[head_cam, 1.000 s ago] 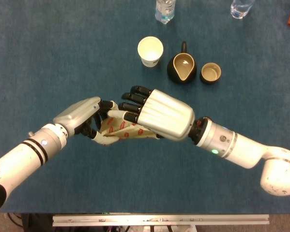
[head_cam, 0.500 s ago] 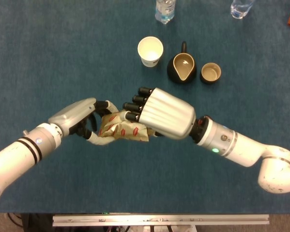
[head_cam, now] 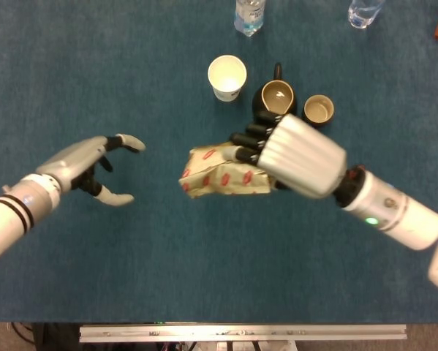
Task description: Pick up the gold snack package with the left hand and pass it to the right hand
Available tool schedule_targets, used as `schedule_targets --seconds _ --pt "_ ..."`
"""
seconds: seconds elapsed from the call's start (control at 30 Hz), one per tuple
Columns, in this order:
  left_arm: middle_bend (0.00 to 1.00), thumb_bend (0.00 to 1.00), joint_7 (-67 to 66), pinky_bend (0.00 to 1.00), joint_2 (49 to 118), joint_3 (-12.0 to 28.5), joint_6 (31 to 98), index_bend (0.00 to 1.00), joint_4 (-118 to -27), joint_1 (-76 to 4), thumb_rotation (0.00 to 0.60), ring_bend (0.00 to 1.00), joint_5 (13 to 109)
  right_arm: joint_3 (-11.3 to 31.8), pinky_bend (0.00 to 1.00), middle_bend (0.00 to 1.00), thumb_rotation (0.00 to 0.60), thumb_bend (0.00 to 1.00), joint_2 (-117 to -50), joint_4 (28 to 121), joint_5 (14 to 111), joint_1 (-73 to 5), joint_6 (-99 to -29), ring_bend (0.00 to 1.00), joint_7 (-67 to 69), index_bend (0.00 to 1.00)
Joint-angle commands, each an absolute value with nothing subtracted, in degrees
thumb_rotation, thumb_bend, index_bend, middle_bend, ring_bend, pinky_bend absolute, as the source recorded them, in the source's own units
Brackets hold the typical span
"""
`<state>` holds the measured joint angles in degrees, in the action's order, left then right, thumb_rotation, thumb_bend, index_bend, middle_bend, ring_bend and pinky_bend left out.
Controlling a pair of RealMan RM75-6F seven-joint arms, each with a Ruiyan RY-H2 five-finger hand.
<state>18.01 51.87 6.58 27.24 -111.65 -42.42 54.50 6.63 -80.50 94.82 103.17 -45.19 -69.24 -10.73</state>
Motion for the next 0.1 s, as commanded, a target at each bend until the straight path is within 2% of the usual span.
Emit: schedule_targets --seconds 0.03,0.1 --pt "0.18 0.2 18.1 0.29 51.8 6.1 28.5 0.17 -110.4 -41.4 0.6 0.08 54.4 5.4 0.49 0.66 0.6 0.53 -78.0 95.6 104.4 -43.4 -71.4 0.54 -9.9 0.64" --pt "0.18 0.2 18.5 0.29 51.6 6.0 28.5 0.17 -110.2 -41.2 0.6 0.08 54.0 5.2 0.49 0.66 0.6 0.53 -77.4 95.7 104.7 -43.1 -71.9 0.54 -9.9 0.64"
